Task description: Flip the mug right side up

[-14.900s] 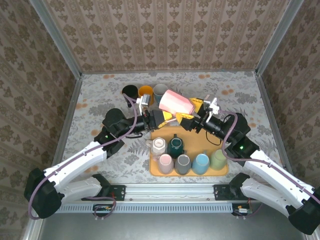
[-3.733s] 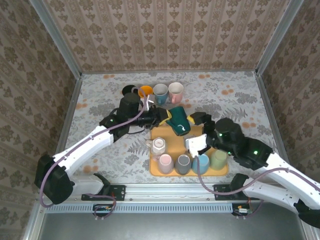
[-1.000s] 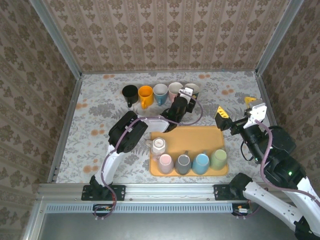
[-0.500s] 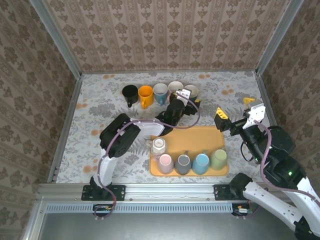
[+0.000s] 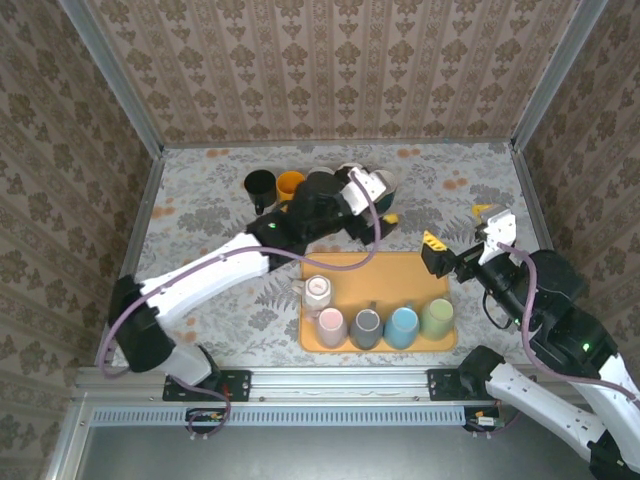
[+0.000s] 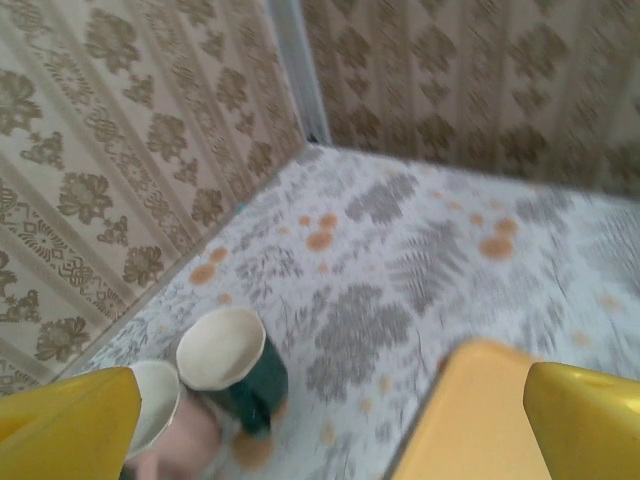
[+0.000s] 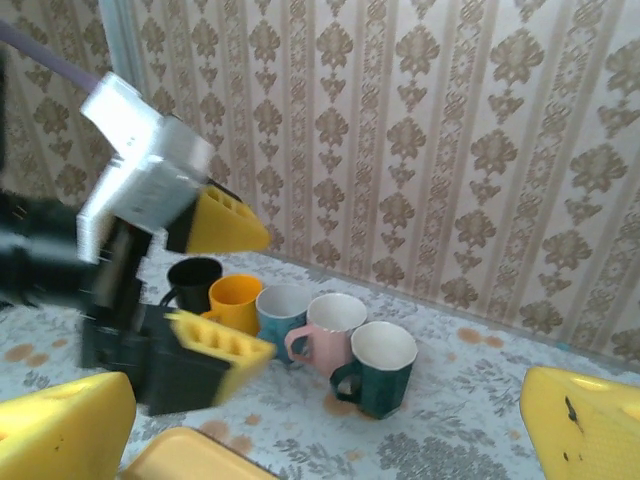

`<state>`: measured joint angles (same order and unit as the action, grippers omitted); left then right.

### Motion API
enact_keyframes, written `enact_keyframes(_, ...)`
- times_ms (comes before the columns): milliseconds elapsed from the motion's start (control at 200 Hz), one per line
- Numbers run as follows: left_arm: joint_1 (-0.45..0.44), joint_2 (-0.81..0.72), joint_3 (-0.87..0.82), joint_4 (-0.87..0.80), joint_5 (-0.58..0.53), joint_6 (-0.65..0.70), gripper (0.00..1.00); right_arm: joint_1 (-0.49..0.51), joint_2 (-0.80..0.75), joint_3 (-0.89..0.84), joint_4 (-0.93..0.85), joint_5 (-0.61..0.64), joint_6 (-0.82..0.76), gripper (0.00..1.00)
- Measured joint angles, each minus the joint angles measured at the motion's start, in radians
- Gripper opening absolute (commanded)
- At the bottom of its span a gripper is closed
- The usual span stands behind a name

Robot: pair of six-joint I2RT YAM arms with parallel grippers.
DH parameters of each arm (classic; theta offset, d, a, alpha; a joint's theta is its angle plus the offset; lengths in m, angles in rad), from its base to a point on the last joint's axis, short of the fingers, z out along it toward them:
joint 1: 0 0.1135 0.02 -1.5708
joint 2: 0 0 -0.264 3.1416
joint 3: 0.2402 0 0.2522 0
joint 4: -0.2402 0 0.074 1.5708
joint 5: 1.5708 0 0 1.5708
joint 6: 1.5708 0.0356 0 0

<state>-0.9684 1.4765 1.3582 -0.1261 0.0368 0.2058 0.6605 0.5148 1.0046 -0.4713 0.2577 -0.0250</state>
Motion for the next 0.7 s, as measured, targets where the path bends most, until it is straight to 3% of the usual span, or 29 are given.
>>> enact_keyframes(110, 0.082, -0.077, 0.001, -0.215, 0.111, 0.126, 0.98, 0.0, 0.003, 0.006, -0.032, -0.003, 0.027, 1.0)
enact_keyframes(345, 0.203, -0.306, -0.134, -0.484, 0.257, 0.512, 0.88, 0.0, -0.003, 0.048, -0.058, -0.021, 0.079, 1.0)
enact_keyframes(515, 0.207, -0.196, -0.027, -0.727, 0.286, 0.7, 0.88, 0.0, -0.014, 0.045, -0.076, -0.076, 0.112, 1.0)
enact_keyframes(700, 0.148, -0.053, -0.003, -0.87, 0.249, 0.813, 0.92, 0.0, -0.045, 0.014, -0.087, -0.111, 0.13, 1.0)
